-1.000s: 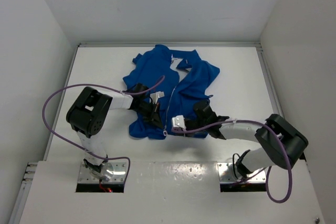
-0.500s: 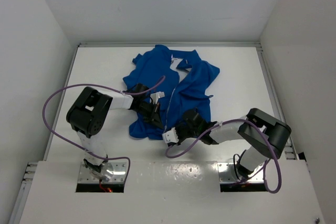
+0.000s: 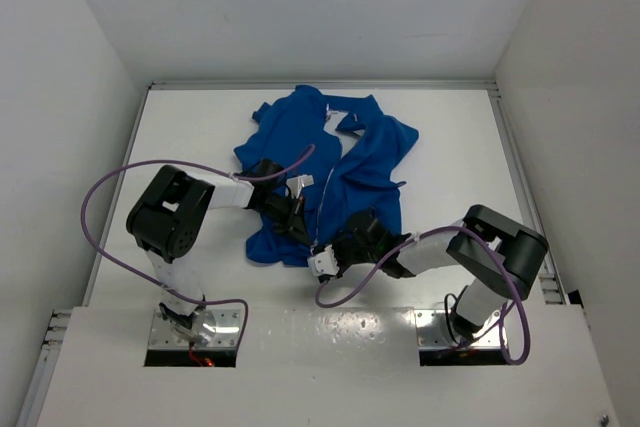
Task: Zip up the jacket
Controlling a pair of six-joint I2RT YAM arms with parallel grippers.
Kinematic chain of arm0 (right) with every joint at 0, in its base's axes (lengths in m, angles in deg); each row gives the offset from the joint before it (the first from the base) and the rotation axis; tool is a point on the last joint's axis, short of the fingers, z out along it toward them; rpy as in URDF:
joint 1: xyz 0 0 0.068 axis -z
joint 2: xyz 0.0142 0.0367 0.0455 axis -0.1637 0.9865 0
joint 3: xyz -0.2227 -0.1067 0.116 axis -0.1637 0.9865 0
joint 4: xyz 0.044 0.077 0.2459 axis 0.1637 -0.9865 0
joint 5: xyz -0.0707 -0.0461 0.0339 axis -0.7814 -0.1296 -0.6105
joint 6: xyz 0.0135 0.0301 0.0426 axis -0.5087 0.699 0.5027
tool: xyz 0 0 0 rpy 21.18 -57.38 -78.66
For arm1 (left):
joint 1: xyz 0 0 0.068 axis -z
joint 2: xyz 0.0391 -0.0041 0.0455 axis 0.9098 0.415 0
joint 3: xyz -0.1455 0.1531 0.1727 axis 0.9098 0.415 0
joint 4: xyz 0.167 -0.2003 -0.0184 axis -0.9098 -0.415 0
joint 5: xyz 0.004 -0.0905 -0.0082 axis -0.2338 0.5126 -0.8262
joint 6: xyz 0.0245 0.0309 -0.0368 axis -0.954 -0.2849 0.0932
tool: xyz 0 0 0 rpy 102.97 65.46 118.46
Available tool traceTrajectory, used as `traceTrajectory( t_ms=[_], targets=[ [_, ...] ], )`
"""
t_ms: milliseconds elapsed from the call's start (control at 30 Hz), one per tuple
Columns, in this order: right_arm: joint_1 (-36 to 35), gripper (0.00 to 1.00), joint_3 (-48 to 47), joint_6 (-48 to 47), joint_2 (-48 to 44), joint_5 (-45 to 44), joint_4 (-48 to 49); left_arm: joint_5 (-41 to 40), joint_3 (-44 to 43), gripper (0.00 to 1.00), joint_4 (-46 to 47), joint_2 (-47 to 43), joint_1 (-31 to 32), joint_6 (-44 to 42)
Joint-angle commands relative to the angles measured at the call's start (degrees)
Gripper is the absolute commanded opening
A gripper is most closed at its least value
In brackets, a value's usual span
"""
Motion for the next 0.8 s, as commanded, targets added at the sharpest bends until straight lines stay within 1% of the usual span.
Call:
traceTrajectory(
  t_ms=[0,133,333,367,467,600,767],
  targets=[
    [-1.36,0.29,0.58,-1.00,-0.29,0.31,4.21,-0.31,0.95,0.00,-1.76,-0.29,1.16,-0.29],
    [-1.72,0.29,0.41,-0.91,-0.37,0.31,4.65,0.22,0.95,0.00,-1.76,-0.29,1.16,-0.29],
    [-1.81,0.13,0.32,-1.00,-0.20,1.10,4.83,0.22,0.95,0.00,-1.76,-0.29,1.16,-0.29],
    [-1.81,0.09,0.15,-0.83,-0.28,1.19,4.57,0.22,0.95,0.00,-1.76,-0.29,1.16,-0.29],
    [-1.46,0.02,0.32,-0.74,-0.28,1.36,4.13,0.22,1.48,0.00,-1.76,-0.82,1.16,-0.29],
    [-0.93,0.00,1.37,-0.83,-2.21,1.80,3.43,0.22,1.48,0.00,-1.76,-0.82,1.16,-0.29],
    [1.53,0.00,1.82,0.93,-6.25,4.79,-2.62,0.22,1.48,0.00,-1.23,-1.35,1.16,-0.82]
  ],
)
